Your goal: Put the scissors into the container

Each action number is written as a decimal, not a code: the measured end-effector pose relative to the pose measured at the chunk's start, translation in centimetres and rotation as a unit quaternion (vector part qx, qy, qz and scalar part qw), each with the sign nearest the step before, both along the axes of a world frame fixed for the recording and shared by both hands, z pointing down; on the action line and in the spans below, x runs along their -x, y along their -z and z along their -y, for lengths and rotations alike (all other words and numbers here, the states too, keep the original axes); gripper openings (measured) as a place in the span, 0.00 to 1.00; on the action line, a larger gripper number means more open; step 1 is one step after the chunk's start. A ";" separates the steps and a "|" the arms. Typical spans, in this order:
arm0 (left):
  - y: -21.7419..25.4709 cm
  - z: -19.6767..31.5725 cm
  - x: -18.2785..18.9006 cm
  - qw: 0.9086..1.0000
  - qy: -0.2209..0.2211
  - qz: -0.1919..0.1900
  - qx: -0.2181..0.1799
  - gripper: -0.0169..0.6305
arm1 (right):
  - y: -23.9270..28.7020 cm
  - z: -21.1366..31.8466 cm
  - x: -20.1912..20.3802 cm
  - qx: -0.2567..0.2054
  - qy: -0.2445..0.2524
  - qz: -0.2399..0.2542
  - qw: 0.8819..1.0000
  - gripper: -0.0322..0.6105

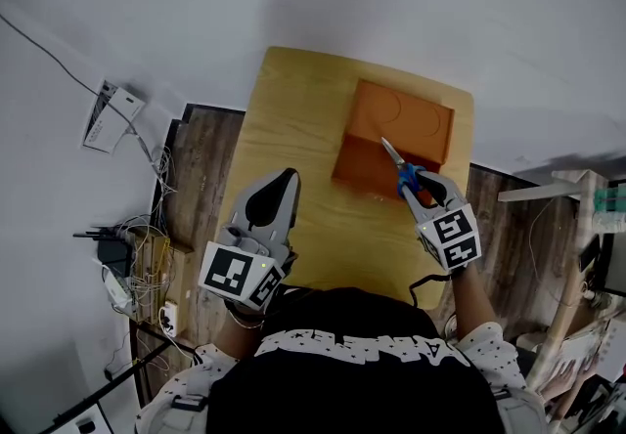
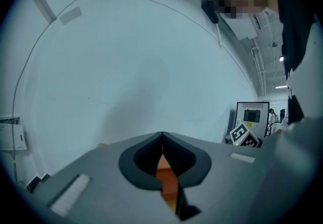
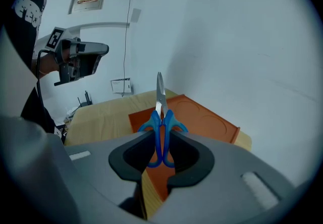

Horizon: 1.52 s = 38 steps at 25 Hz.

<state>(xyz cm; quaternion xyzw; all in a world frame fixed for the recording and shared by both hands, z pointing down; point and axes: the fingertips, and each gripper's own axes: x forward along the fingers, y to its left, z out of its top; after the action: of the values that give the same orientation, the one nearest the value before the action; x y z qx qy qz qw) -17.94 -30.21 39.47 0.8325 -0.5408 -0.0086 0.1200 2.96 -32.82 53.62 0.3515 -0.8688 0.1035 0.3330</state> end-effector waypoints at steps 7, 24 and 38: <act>-0.4 0.3 0.3 1.000 0.005 -0.001 0.005 0.03 | -2.6 0.2 0.2 0.024 0.041 -0.051 0.998 0.21; -1.0 1.1 0.8 1.000 0.000 -0.003 0.016 0.03 | -8.0 1.0 0.7 0.082 0.101 -0.137 0.982 0.21; -1.5 1.9 1.5 1.000 -0.012 -0.009 0.021 0.03 | -9.6 0.6 0.5 0.122 0.109 -0.202 0.966 0.21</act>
<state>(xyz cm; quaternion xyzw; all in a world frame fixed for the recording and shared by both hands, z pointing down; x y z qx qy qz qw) -19.42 -32.10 41.01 0.8360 -0.5300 -0.0032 0.1423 2.44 -33.46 63.23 0.2253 -0.7973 0.0988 0.5511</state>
